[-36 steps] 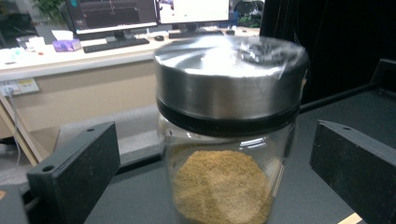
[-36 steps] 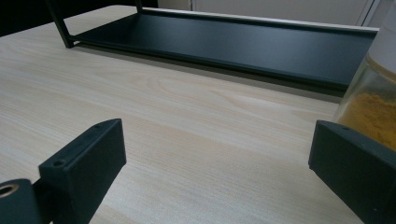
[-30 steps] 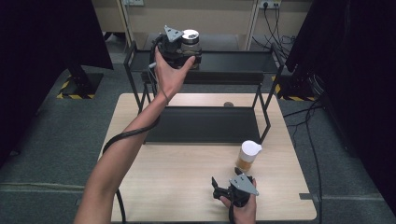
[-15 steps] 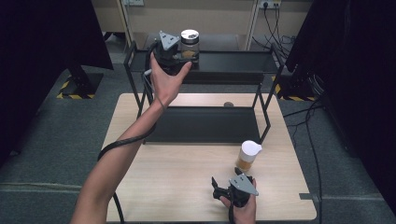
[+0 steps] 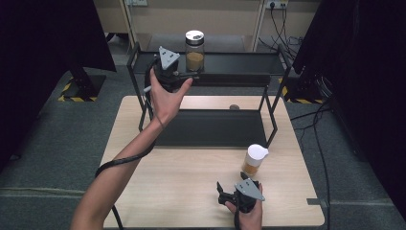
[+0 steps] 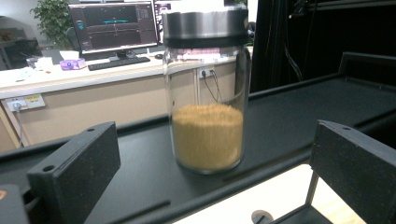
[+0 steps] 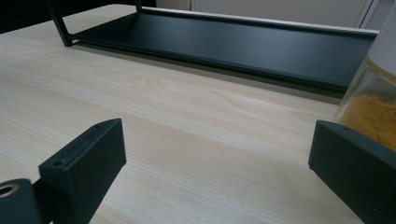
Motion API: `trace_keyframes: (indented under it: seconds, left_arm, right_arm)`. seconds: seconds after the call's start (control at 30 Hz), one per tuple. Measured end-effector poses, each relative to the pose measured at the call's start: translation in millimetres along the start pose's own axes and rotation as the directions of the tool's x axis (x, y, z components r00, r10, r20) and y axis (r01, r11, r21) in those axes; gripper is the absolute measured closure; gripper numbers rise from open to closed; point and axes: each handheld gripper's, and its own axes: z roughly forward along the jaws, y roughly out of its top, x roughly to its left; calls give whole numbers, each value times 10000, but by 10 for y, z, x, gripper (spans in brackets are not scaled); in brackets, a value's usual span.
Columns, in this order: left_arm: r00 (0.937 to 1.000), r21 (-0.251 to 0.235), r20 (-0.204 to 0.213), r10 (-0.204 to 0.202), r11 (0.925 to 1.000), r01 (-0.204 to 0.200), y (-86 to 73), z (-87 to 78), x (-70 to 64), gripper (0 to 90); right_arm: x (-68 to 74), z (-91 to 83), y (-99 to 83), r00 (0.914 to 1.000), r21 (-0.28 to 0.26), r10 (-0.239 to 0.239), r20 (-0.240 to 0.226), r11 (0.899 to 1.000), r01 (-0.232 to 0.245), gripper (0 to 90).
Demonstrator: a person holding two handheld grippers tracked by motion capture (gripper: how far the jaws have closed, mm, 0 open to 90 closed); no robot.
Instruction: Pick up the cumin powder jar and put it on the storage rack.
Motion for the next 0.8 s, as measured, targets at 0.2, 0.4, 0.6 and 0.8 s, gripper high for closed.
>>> trace_keyframes:
  seconds: [0.2,0.4,0.6,0.8]
  left_arm:
    - [9997,-58,90,236,9997,-235,-138,-124,-23,10]
    - [9990,-49,280,348,9994,-346,-285,-251,-51,9]
    - [9971,-42,420,635,9980,-634,-404,-360,-73,9]
    - [9964,-112,588,613,9981,-607,-519,-476,-85,9]
  right_arm:
    - [4,0,1,10000,4,-1,9,10000,1,40]
    - [6,-2,-2,10000,-12,-13,10,10000,13,40]
    - [10,-2,-2,10000,-13,-41,21,10000,41,41]
    - [13,-2,-2,10000,-9,-55,30,10000,55,41]
